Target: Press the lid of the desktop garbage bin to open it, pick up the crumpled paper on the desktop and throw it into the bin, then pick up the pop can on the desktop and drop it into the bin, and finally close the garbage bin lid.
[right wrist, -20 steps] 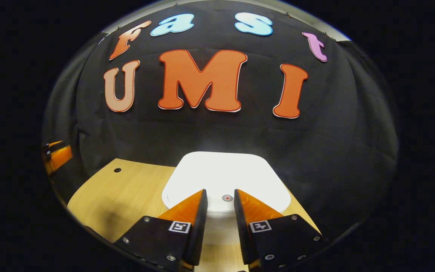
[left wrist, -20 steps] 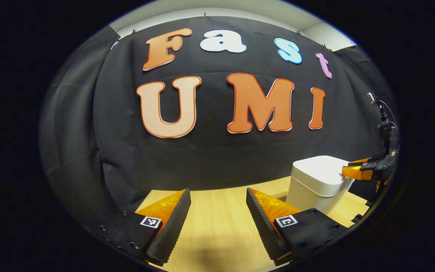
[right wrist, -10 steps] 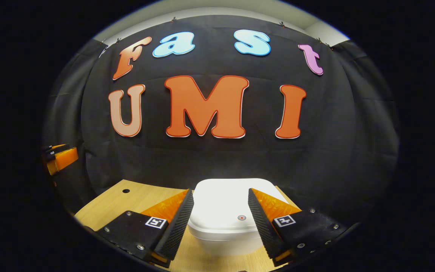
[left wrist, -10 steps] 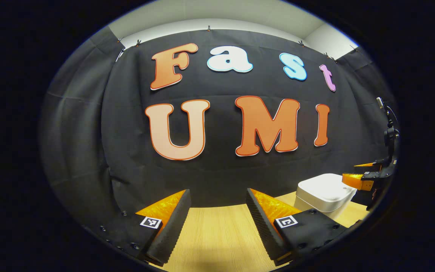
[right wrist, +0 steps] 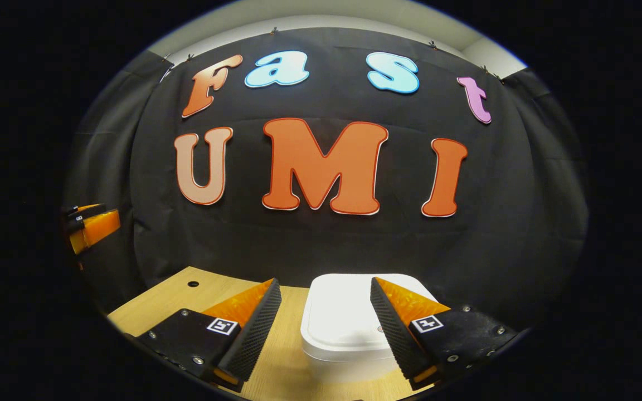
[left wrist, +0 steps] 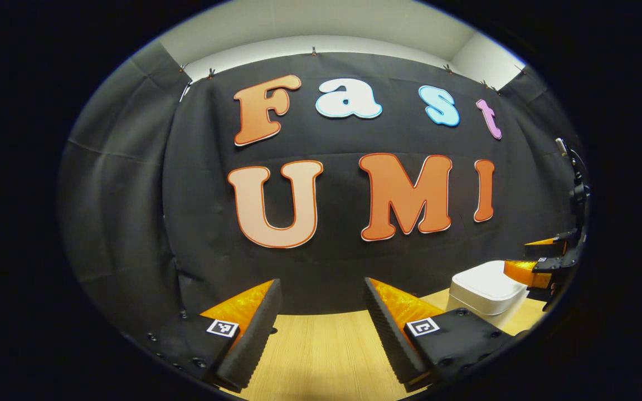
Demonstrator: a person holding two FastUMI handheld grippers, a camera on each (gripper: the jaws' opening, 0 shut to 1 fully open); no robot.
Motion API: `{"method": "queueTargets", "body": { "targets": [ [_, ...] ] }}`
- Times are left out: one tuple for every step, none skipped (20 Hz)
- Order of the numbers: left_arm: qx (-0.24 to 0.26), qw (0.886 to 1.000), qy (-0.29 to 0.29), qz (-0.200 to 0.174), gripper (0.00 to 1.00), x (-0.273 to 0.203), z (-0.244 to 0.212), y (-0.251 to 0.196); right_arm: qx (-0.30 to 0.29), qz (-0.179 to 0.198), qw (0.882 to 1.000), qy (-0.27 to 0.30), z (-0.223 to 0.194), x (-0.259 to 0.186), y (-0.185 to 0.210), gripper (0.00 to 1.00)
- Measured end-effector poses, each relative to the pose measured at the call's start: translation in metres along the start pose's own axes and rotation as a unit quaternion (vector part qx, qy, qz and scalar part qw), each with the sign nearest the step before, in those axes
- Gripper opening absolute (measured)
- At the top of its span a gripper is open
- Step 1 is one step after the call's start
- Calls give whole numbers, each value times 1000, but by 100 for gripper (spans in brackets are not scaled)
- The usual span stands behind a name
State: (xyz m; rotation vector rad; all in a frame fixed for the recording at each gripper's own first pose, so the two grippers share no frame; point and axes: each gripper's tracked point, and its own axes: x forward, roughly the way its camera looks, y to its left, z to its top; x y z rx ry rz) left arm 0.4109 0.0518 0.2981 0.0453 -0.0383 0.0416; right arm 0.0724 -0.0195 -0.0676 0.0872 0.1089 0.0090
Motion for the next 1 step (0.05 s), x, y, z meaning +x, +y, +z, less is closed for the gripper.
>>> {"method": "queueTargets", "body": {
  "targets": [
    [-2,1000,2,1,96,1,-2,3,1,3,1000,0,0,1,4,98]
  ]
}}
